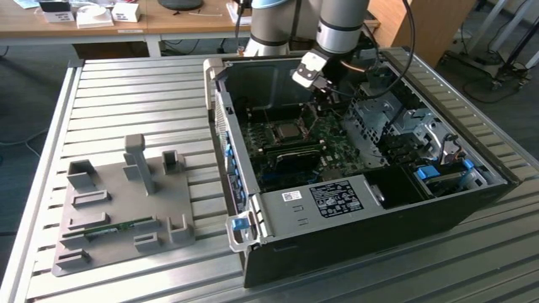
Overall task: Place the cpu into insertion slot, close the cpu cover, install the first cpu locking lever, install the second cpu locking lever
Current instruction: 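Close the cpu cover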
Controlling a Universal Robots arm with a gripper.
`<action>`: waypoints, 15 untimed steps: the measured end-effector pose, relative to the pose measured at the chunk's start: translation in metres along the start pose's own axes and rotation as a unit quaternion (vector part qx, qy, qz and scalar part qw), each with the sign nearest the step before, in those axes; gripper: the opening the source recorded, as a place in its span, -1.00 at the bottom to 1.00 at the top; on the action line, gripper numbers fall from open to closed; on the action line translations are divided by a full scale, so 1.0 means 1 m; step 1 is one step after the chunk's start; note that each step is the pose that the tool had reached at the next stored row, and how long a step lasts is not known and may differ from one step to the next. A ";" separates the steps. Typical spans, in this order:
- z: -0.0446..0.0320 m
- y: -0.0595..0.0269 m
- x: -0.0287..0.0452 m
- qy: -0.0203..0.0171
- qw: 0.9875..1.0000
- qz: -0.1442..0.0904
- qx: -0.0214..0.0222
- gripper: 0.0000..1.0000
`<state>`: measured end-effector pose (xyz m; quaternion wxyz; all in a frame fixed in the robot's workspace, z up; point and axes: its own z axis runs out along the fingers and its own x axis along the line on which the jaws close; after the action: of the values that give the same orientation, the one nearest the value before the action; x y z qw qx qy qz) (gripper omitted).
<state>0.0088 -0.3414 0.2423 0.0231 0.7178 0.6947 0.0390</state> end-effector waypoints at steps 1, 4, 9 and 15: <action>0.0000 -0.0005 0.0000 0.000 1.000 0.000 0.000 -0.79; 0.0002 -0.0019 -0.0001 0.000 1.000 0.000 0.000 -0.79; 0.0006 -0.0041 -0.0001 0.000 1.000 0.000 0.000 -0.79; 0.0011 -0.0068 -0.0003 0.000 1.000 0.000 0.000 -0.79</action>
<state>0.0021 -0.3415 0.2406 0.0231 0.7178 0.6947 0.0390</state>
